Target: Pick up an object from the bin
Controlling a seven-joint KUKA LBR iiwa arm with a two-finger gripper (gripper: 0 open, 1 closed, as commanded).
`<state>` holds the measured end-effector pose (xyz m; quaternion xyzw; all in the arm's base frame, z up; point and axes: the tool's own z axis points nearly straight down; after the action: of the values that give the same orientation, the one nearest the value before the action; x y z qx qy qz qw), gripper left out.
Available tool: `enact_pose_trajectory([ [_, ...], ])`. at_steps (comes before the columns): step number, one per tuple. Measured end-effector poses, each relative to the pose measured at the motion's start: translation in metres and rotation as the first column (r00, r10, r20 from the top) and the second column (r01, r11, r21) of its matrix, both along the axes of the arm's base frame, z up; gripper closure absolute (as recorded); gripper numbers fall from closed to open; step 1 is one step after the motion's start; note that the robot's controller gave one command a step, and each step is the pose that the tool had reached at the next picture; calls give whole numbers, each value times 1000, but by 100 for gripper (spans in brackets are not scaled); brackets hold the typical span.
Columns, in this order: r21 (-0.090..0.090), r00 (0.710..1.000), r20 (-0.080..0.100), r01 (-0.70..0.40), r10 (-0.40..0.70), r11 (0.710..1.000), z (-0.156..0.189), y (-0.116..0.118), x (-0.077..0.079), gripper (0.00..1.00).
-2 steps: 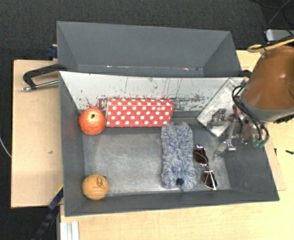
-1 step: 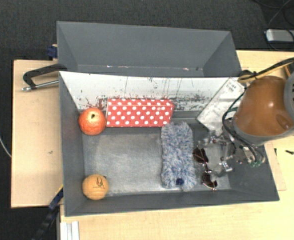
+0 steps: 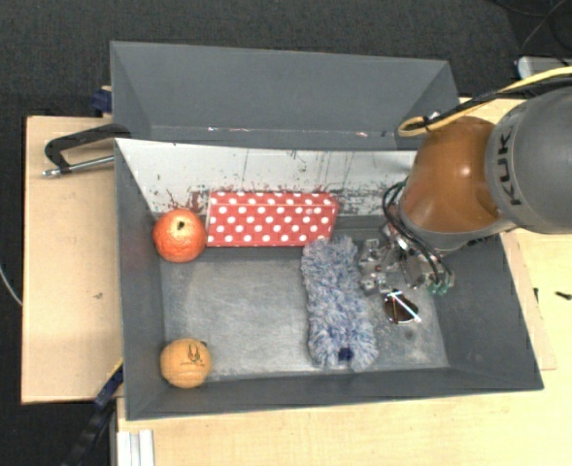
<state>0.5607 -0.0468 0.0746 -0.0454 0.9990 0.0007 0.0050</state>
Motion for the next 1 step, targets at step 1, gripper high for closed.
enact_pose_trajectory([
  [1, 0, 1000, 0, 0, 0, 1000, 0, 0, 0, 100],
])
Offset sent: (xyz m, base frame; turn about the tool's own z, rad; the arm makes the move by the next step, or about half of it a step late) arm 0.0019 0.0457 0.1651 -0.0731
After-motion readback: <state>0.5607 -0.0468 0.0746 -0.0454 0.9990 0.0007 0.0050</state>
